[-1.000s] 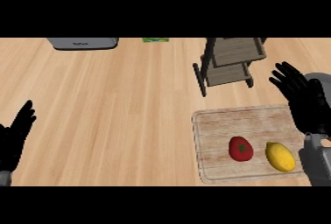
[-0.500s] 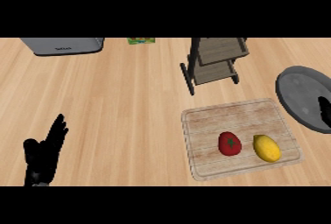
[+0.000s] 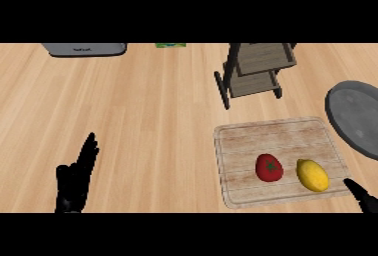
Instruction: Pick the tomato from the cutting board and place it in the tiered basket
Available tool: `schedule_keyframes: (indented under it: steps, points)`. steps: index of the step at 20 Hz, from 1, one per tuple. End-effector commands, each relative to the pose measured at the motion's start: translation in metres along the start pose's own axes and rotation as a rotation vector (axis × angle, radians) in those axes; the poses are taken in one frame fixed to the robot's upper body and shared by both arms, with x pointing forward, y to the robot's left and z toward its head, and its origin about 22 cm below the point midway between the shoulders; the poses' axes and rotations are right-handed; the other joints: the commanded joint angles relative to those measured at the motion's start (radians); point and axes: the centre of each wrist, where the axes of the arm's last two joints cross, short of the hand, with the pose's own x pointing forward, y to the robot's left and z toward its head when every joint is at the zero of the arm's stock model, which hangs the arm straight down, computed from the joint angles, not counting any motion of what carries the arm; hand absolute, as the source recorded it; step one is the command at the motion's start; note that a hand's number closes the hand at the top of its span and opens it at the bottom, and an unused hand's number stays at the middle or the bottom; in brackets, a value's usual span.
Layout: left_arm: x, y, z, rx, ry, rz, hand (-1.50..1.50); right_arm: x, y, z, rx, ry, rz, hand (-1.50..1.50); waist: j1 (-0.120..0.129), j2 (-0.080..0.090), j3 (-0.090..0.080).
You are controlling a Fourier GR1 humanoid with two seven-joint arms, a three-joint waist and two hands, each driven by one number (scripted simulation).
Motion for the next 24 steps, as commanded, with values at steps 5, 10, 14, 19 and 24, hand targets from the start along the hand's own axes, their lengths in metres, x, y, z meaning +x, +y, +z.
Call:
schedule_keyframes:
  steps: [5,10,14,19,24]
  points:
    - [-0.001,-0.014,0.002,-0.021,-0.02,-0.01,0.0,0.03,-0.027,0.04,0.293,0.171,0.451,-1.5,0.031,0.012,-0.006]
    - [0.006,-0.025,-0.003,-0.054,-0.035,-0.016,0.0,0.054,-0.02,0.034,0.23,0.226,0.684,-1.5,0.065,0.02,-0.004]
    - [0.013,-0.018,-0.013,-0.054,-0.034,-0.021,0.0,0.081,0.003,0.045,0.171,0.24,0.719,-1.5,0.072,0.018,-0.002]
    - [0.016,-0.014,-0.018,-0.054,-0.03,-0.025,0.0,0.082,0.039,0.05,0.189,0.271,0.797,-1.5,0.066,0.012,0.0]
    - [0.011,-0.016,-0.009,-0.065,-0.035,-0.032,0.0,0.07,0.077,0.049,0.206,0.307,0.952,-1.5,0.078,0.011,0.0]
